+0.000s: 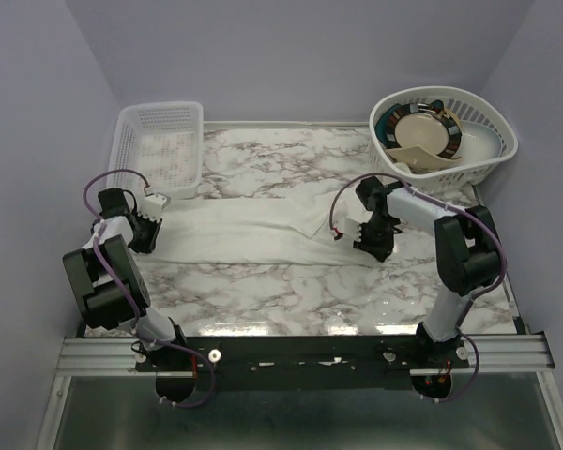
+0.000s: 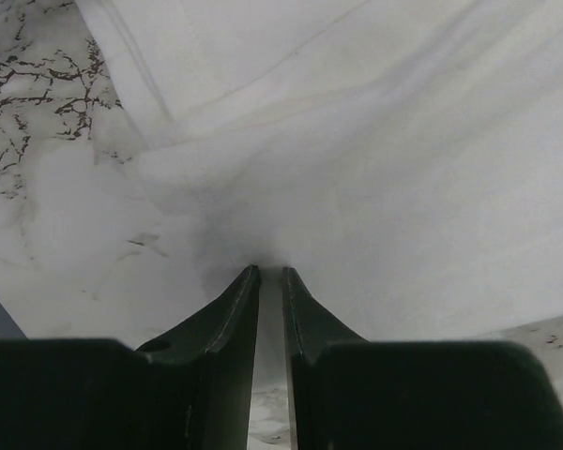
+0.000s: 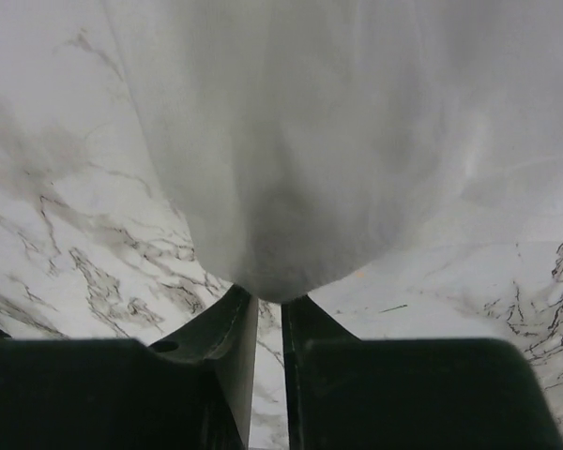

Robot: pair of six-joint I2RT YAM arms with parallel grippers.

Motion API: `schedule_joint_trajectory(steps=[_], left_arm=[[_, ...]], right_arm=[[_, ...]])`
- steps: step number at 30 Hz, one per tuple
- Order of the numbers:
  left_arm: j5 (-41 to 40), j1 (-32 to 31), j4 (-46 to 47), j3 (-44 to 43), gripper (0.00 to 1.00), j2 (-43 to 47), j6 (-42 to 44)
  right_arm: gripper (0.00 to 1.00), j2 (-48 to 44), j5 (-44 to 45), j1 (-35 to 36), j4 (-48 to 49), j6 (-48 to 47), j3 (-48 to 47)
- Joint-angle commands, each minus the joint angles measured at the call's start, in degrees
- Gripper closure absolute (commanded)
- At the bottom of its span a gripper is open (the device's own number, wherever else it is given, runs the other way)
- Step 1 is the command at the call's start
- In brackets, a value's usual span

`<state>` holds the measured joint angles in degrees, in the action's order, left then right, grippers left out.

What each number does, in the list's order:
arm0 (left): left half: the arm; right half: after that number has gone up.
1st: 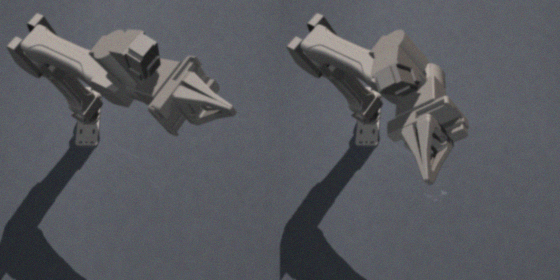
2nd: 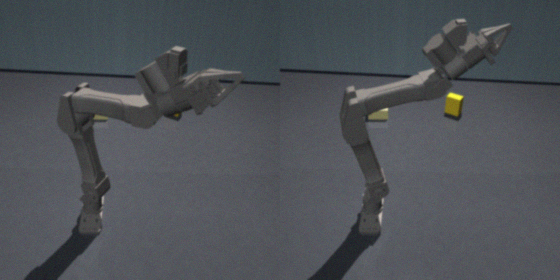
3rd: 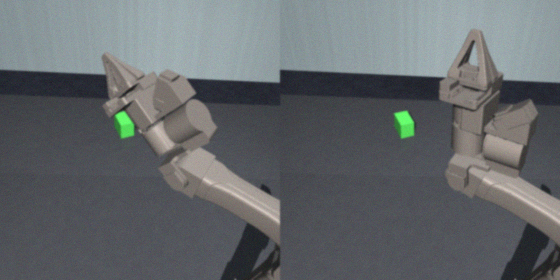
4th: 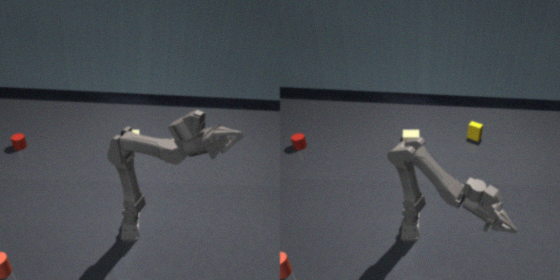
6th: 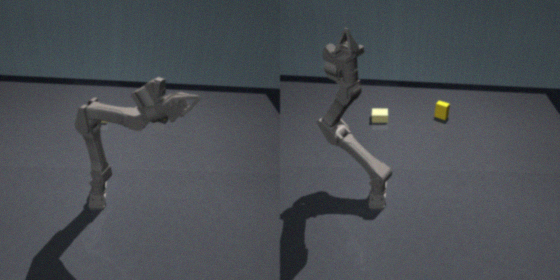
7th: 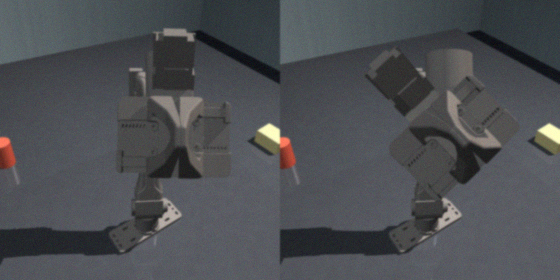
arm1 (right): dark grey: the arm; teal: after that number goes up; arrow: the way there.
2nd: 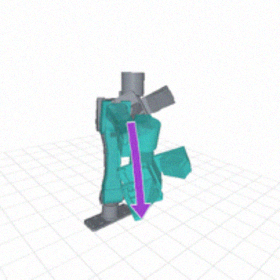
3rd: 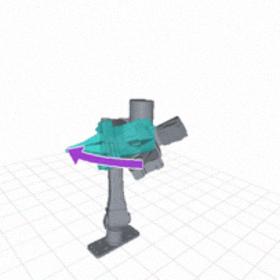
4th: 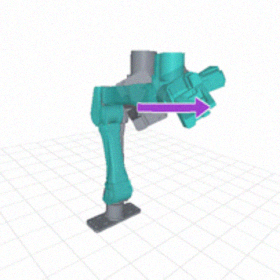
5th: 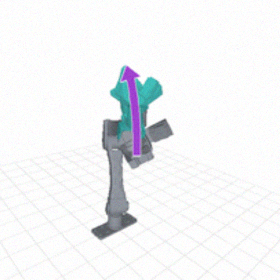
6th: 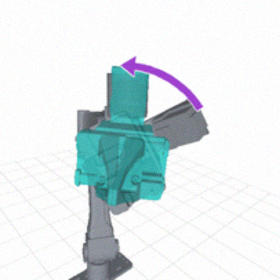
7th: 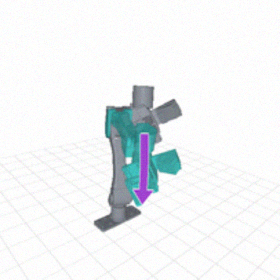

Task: Roll the t-shirts
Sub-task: Fold the T-shirt at the center of the board.

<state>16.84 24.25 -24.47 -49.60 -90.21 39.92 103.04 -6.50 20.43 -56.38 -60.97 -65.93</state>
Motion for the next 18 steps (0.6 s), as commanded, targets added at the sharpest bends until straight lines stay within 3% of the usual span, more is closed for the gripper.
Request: schedule_joint_trajectory(steps=[1,4,11,18], left_arm=[[-2.61,0.36,-2.07,3.98,0.73,4.06,4.63],[-0.15,0.36,-5.75,5.39,0.66,9.06,5.52],[2.50,0.18,-9.28,3.64,0.47,20.34,0.25],[1.09,-0.26,-10.42,2.06,0.45,17.62,-3.27]], right_arm=[[0.63,-3.19,2.90,-0.74,-3.91,-1.96,1.59],[0.39,-6.01,1.33,-0.74,-6.89,-0.38,-0.32],[0.36,-6.55,-8.08,-1.00,-13.93,2.78,-19.54],[0.35,6.90,-10.90,-0.91,-14.46,3.84,-36.61]])
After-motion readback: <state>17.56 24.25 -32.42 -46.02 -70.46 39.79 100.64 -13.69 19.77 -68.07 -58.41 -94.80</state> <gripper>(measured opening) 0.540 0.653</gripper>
